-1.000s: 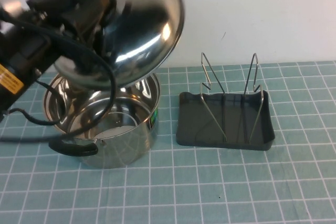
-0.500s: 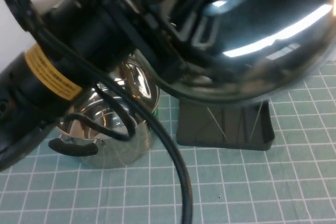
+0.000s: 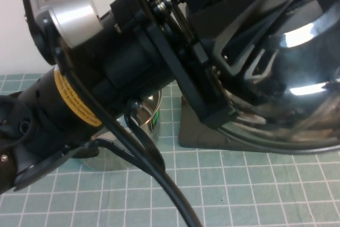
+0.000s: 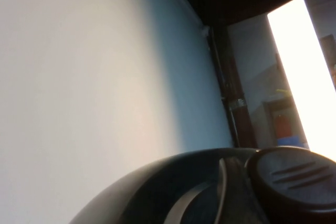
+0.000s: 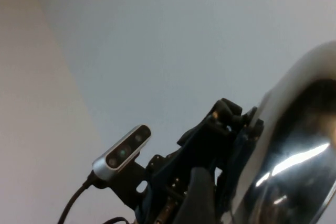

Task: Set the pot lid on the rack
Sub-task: Hand over the pot lid

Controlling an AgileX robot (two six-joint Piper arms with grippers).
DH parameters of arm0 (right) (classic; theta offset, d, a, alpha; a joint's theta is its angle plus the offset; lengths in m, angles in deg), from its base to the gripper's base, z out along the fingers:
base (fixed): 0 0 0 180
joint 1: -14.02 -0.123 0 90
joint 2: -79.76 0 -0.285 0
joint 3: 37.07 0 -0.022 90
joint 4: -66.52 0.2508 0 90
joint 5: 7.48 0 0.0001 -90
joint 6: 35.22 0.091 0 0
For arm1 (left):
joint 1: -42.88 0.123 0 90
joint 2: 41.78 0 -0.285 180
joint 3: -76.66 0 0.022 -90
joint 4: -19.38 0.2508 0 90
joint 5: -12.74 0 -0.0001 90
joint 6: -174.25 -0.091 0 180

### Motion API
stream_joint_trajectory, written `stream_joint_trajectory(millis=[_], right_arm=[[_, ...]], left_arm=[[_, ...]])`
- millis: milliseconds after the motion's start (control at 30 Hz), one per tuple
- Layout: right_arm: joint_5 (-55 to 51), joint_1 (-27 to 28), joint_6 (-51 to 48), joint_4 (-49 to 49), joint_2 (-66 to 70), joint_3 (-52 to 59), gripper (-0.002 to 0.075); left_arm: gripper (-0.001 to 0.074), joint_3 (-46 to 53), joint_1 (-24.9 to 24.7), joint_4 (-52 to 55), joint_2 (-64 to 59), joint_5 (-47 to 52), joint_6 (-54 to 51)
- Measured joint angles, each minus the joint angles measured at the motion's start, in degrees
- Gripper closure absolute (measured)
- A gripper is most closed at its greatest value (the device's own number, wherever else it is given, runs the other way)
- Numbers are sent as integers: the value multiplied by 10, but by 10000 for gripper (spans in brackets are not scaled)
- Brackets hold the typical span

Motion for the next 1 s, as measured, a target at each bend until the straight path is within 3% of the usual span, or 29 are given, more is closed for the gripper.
stream_joint_trajectory(millis=[300,400,533,900,1000], right_arm=[[-80,0,11,3,122,0,167],[-111,0,-11,9,147,0,281],[-139,0,-49,21,155,-7,517],[-143,-1,-115,11,155,-23,542],[-147,-2,-136,9,155,-33,571]], left_arm=[[402,0,-26,32,0,4,-13],[402,0,-26,39,0,18,-18],[402,0,-26,44,0,37,-21],[402,0,-26,69,0,61,-12],[349,0,-26,70,0,66,-12]])
